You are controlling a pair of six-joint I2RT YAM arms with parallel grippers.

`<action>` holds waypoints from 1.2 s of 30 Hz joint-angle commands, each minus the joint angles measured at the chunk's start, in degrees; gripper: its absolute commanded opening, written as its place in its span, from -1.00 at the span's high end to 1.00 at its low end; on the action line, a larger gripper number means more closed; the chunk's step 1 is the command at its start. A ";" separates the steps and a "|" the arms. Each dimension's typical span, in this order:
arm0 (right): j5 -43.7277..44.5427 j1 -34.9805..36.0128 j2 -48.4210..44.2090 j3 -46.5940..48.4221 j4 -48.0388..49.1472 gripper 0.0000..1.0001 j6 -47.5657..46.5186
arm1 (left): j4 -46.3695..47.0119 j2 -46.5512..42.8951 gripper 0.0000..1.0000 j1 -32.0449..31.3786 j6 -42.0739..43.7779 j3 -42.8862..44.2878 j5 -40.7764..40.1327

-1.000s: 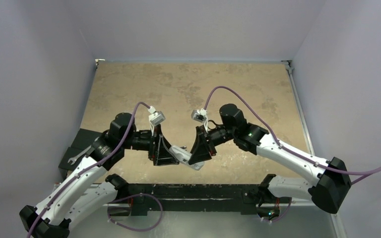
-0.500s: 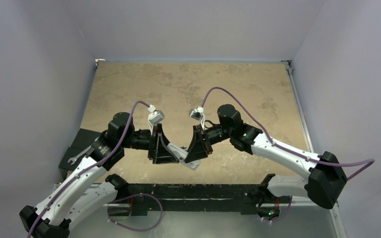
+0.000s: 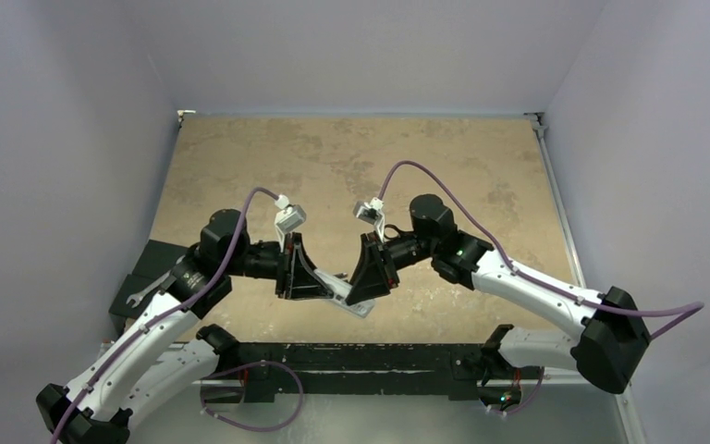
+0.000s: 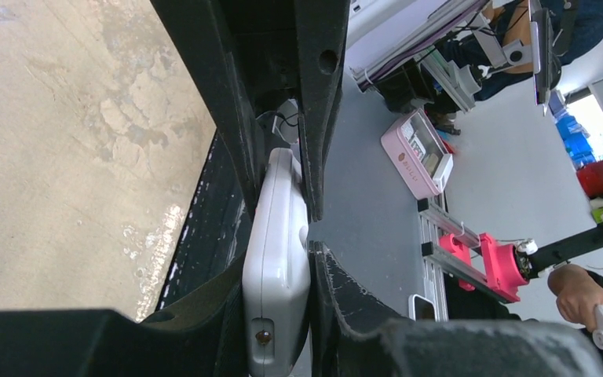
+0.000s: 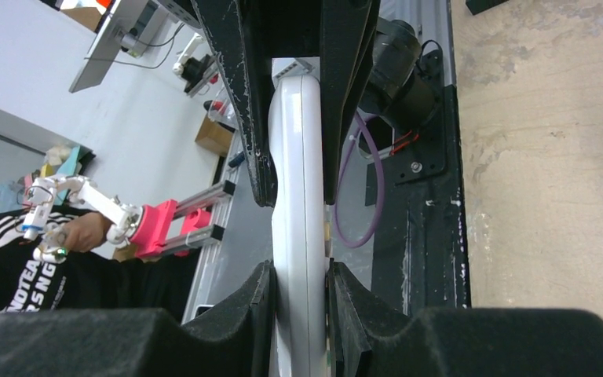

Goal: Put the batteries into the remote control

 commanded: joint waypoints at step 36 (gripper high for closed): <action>30.71 -0.58 -25.89 -11.92 -3.76 -0.37 6.25 | 3.77 -3.82 1.00 0.15 -14.09 -5.41 -27.89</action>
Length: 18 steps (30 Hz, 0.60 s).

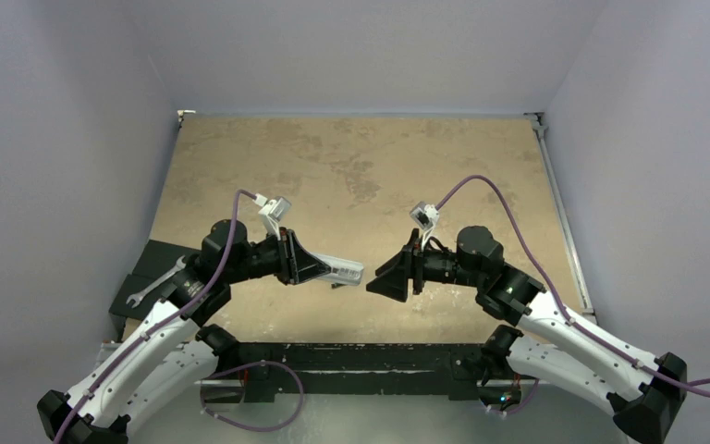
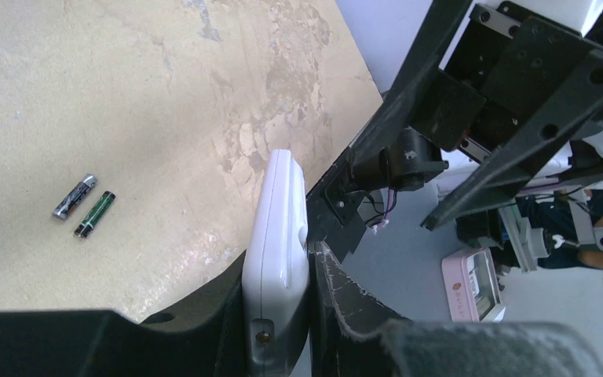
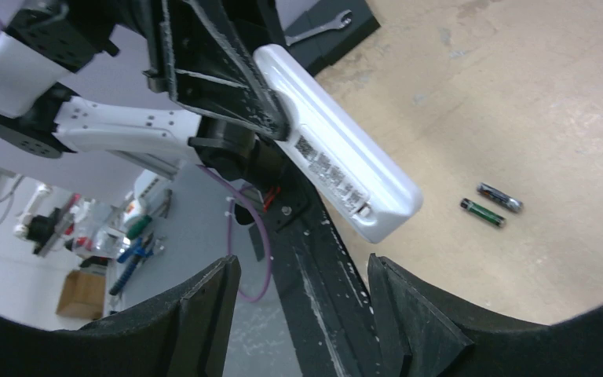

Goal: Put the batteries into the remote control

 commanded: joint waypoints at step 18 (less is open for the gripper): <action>-1.06 -0.20 0.99 -9.29 27.26 -0.48 16.18 | 9.68 0.20 1.00 0.25 -11.59 -3.58 -3.23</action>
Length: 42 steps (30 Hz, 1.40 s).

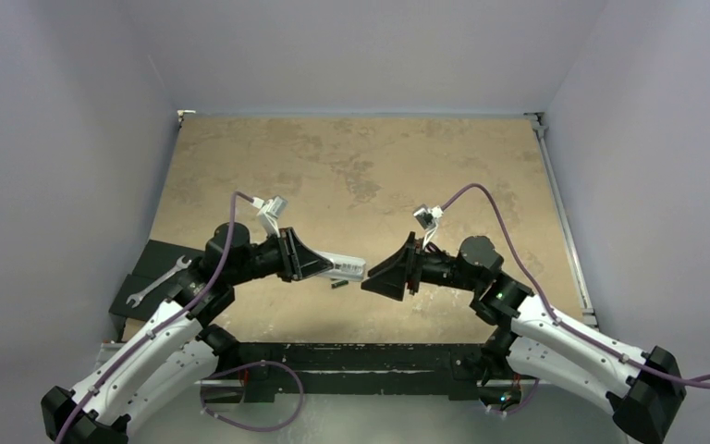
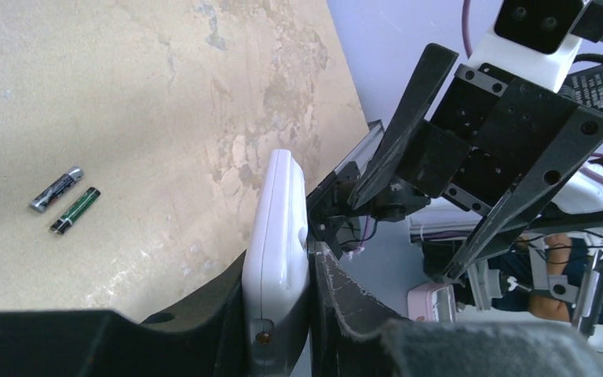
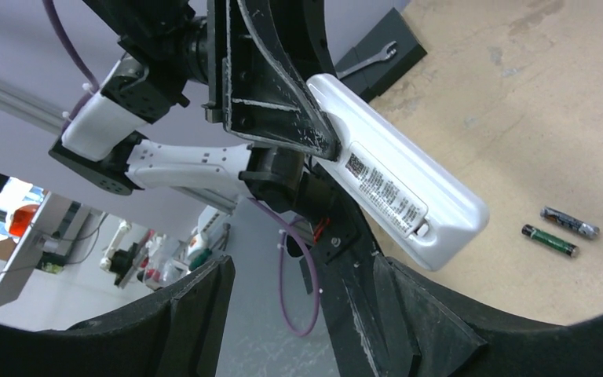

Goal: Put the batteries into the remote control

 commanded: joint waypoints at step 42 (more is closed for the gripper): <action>9.58 1.99 1.95 1.77 2.86 -0.40 3.73 | 6.40 0.58 1.00 0.25 -6.03 0.64 0.87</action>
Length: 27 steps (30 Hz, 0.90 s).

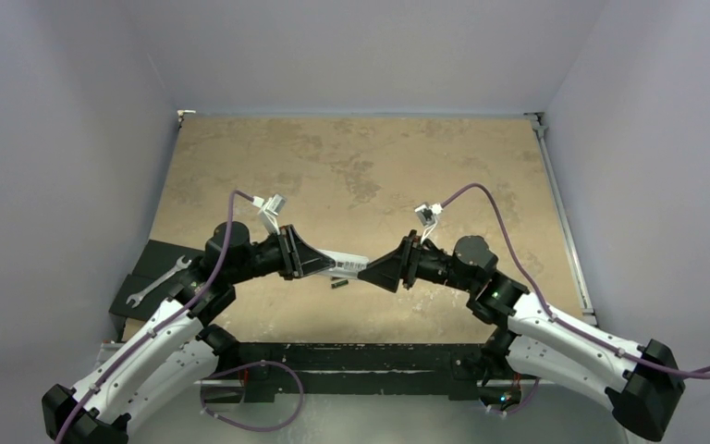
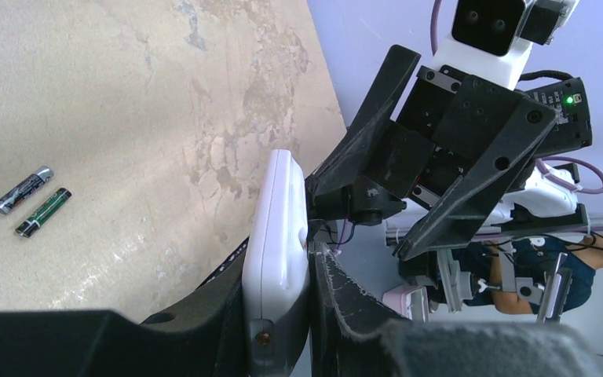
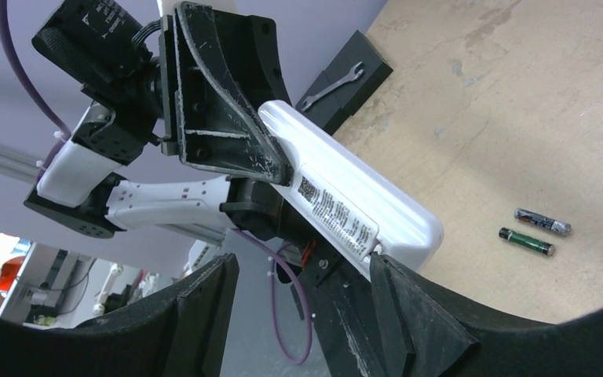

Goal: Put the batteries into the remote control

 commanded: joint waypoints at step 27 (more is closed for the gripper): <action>7.76 3.25 0.57 2.79 1.50 -0.40 0.31 | 4.42 -0.59 1.00 0.28 -1.12 -0.91 2.86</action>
